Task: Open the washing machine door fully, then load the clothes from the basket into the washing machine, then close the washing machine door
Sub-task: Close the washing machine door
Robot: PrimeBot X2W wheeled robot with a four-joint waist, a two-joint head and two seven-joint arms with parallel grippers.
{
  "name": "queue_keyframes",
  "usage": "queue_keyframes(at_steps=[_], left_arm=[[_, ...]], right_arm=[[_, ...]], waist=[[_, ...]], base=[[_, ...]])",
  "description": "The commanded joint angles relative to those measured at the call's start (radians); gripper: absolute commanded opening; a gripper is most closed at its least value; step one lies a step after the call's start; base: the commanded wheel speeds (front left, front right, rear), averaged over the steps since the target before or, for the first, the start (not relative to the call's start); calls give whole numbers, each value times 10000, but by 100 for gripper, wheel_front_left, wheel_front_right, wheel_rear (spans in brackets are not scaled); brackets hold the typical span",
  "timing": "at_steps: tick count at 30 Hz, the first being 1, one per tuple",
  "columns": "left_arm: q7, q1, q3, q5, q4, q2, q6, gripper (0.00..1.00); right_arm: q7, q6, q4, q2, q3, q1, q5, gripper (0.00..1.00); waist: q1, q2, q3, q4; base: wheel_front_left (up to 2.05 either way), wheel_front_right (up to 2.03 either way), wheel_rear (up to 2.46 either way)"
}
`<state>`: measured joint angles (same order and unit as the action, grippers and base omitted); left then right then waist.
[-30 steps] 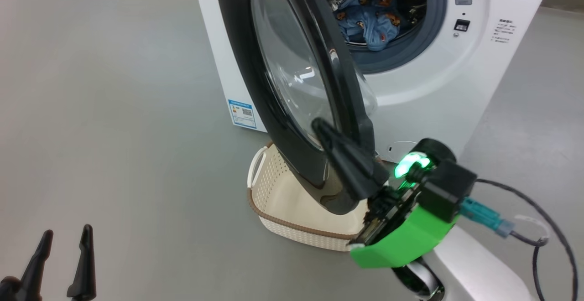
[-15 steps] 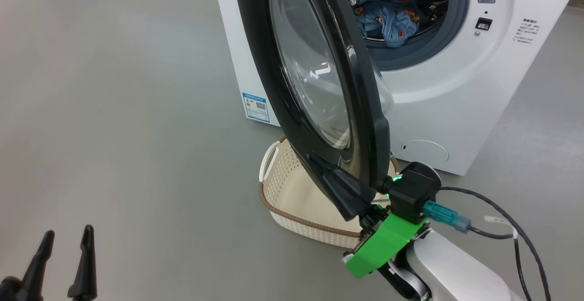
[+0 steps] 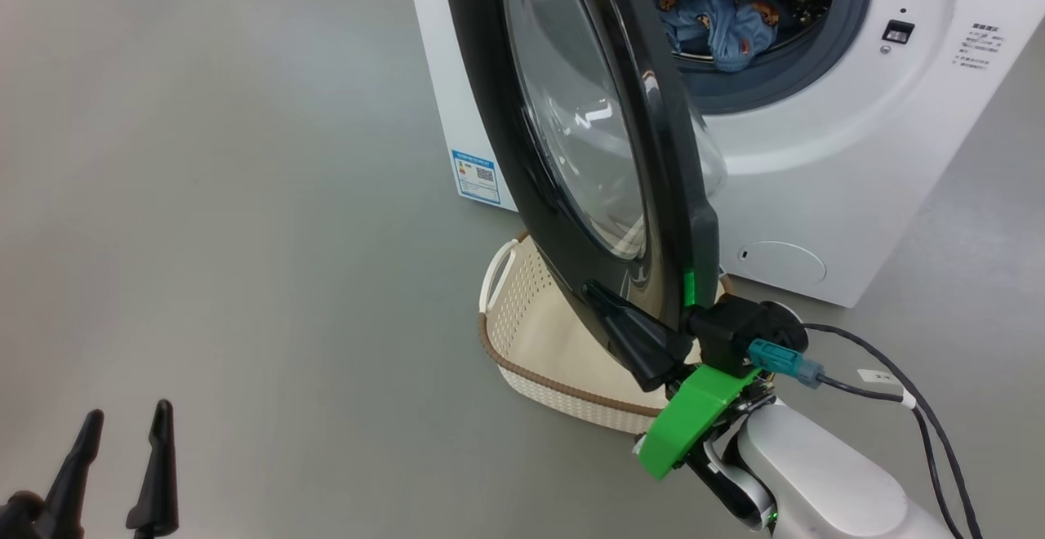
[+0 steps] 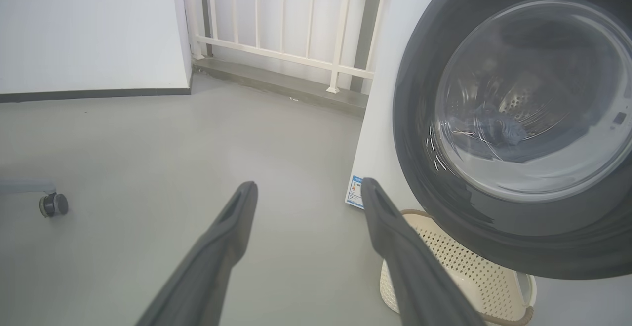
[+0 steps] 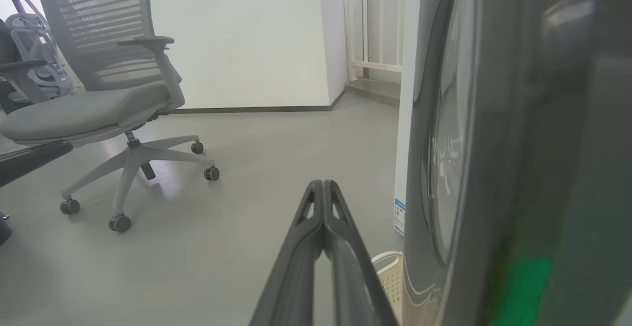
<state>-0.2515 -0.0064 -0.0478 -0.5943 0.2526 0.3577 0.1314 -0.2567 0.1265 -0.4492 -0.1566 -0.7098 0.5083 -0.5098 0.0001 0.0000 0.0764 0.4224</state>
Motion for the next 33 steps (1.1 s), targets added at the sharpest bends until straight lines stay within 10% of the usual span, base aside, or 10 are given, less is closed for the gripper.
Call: queue_keyframes(at_steps=[1, 33], left_arm=[[-103, -554, 371, -99, -110, 284, -8, 100], [-103, -966, 56, -530, -215, 648, -8, 100]], right_arm=[[-51, 42, 82, 191, -62, 353, -162, 0], [-51, 42, -1000, -288, 2227, 1049, 644, 0]], waist=[[-1, 0, 42, 47], [-1, 0, 888, -230]], base=[[0, 0, 0], [0, 0, 0]])
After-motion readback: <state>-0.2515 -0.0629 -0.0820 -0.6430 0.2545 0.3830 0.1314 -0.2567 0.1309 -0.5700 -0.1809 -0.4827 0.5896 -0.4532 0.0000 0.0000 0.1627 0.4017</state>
